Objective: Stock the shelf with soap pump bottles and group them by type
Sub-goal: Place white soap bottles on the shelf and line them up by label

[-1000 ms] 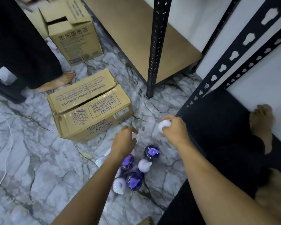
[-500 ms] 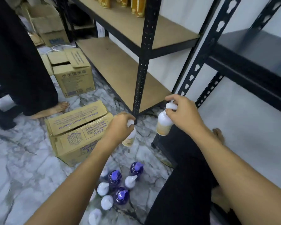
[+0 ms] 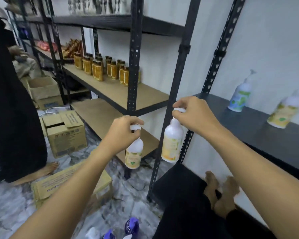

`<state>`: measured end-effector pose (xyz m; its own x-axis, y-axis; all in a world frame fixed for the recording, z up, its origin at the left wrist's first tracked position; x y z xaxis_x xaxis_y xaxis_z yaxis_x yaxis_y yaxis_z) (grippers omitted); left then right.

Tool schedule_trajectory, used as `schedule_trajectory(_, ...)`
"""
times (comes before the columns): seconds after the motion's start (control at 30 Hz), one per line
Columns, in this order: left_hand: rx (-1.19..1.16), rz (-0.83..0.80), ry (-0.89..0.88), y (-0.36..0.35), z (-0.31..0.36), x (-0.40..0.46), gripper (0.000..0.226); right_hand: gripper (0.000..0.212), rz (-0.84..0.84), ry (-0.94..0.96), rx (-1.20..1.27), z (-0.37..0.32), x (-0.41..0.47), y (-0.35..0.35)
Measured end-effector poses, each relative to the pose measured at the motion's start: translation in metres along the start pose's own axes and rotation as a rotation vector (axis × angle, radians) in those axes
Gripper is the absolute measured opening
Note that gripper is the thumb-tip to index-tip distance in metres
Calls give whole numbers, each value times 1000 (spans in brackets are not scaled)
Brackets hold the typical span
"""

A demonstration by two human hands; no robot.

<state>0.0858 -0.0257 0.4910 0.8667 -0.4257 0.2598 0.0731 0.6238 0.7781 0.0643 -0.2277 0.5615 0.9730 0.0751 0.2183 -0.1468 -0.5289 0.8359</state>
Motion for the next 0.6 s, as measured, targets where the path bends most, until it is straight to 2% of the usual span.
schedule_trajectory(0.27,-67,30,-190,66,106,47,29,18,162,-3,-74,-15,-10,116)
schedule_trajectory(0.4,-48,45,-296,82,158,72,26,17,242,-31,-132,-9,-14,172)
schedule_trajectory(0.6,-56,33,-353,86,215,117,26,13,268,-96,-240,12,-16,230)
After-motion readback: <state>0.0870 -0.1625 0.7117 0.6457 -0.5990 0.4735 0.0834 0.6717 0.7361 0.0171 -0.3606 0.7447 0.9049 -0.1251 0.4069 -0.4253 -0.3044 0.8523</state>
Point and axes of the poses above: each hand's wrist, its own x-axis towards the middle knuckle, its own y-axis out of the back of the hand, z = x × y, the point moved 10 cm from there along x, towards the middle knuckle, and after that the axes turned 12 degrees about -z, right-handed, at the moved point
